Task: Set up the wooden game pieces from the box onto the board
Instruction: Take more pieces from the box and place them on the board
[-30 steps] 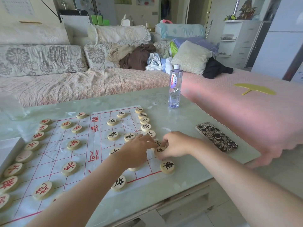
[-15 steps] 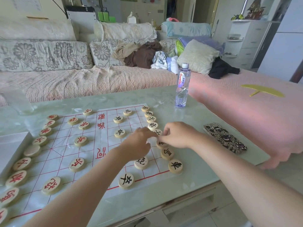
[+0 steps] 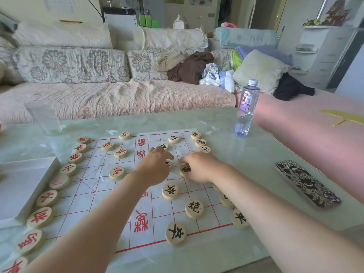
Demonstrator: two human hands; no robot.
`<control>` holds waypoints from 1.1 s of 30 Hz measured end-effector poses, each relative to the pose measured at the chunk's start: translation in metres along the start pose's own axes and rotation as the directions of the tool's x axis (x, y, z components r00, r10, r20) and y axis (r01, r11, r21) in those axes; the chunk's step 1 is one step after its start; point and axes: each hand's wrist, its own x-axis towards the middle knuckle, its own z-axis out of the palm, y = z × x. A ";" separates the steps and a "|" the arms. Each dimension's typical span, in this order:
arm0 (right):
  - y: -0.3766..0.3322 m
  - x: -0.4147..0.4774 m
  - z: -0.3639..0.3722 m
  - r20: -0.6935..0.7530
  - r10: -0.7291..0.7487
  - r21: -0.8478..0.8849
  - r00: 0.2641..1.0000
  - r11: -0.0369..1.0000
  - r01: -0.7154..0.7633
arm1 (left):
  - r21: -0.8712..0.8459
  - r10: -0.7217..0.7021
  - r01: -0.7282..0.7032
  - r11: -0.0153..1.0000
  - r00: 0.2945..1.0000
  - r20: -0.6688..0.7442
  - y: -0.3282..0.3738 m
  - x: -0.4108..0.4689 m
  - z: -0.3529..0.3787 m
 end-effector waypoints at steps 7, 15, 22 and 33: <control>0.012 0.037 -0.015 -0.109 0.025 0.201 0.994 0.980 -0.003 | -0.042 -0.007 0.004 0.999 0.996 -0.087 -0.013 0.048 -0.004; 0.062 0.124 -0.030 -0.231 0.264 0.333 0.936 0.926 -0.179 | -0.088 0.030 -0.036 0.995 0.997 -0.067 -0.028 0.102 0.006; 0.081 0.184 -0.028 -0.161 0.322 0.239 0.933 0.930 -0.280 | -0.041 0.009 -0.007 0.999 0.998 0.055 -0.034 0.125 0.017; 0.084 0.199 -0.016 -0.098 0.390 0.127 0.915 0.917 -0.378 | -0.093 0.027 -0.024 0.995 0.999 0.028 -0.045 0.130 0.029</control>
